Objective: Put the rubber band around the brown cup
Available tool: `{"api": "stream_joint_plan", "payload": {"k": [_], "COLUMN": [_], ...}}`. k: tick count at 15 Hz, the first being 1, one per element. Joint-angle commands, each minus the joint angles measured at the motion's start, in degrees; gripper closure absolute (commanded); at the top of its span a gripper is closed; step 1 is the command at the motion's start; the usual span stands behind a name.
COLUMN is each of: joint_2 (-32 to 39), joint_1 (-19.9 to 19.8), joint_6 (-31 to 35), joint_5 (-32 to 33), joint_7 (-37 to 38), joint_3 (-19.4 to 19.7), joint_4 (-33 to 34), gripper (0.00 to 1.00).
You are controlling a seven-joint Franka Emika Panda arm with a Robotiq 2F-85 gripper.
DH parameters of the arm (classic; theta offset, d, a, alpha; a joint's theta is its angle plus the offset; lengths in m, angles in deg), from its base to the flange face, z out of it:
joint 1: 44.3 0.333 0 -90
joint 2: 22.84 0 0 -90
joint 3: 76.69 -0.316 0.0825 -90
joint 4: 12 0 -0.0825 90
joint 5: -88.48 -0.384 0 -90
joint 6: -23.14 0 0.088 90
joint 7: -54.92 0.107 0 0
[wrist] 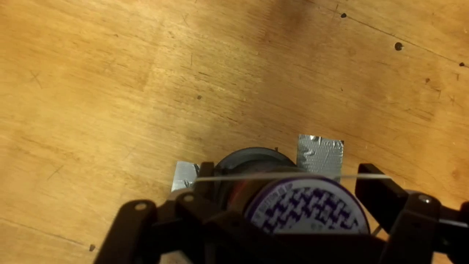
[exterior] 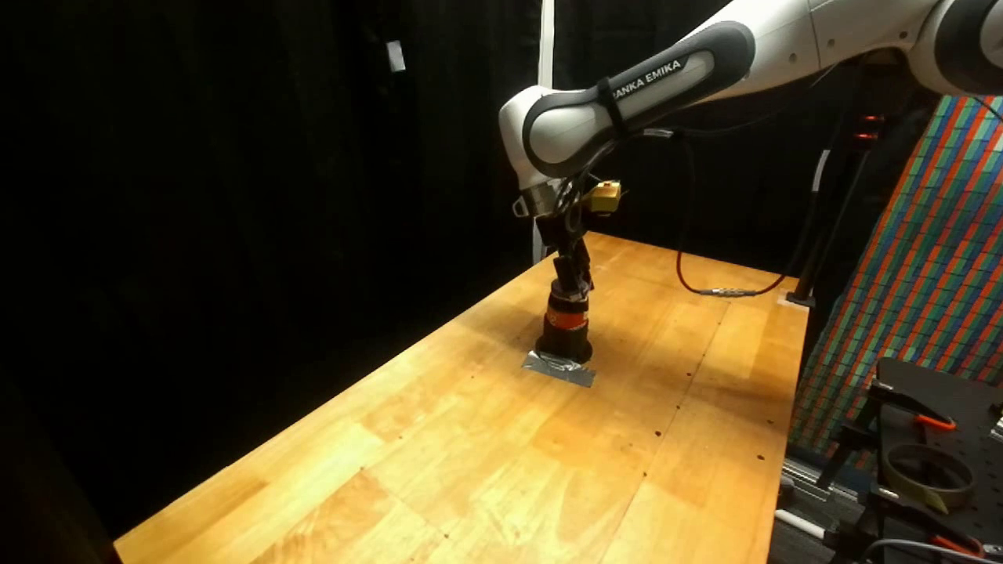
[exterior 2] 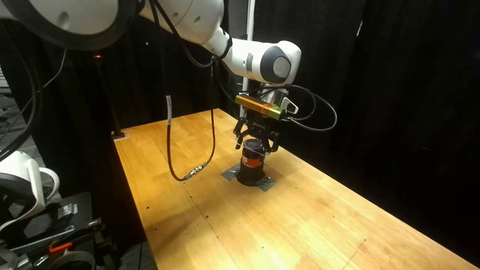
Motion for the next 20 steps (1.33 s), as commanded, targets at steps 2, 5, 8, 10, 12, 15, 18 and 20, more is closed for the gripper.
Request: {"api": "stream_joint_plan", "payload": {"k": [2, 5, 8, 10, 12, 15, 18, 20], "joint_2": [-10.1, -13.9, -17.2, -19.7, -22.6, -26.2, -30.9, -33.6], "joint_1": [-0.9, -1.2, -0.4, -0.1, 0.4, 1.0, 1.4, 1.8], "joint_6": [8.1, 14.2, 27.6, 37.2, 46.7, 59.8, 70.1, 77.3], "joint_5": [1.1, 1.3, 4.0, 6.4, 9.0, 12.3, 14.6, 16.4], "joint_7": [1.0, 0.5, 1.5, 2.4, 4.4, 7.9, 10.4, 11.4], "joint_3": [-0.3, -0.6, 0.1, 0.4, 0.9, 1.8, 3.1, 4.9], "joint_4": [-16.1, -23.8, -31.8, -37.3, -43.0, -52.3, -62.3, -68.6], "gripper": [0.00, 0.00, 0.00, 0.07, 0.32, 0.46, 0.60, 0.77]}}
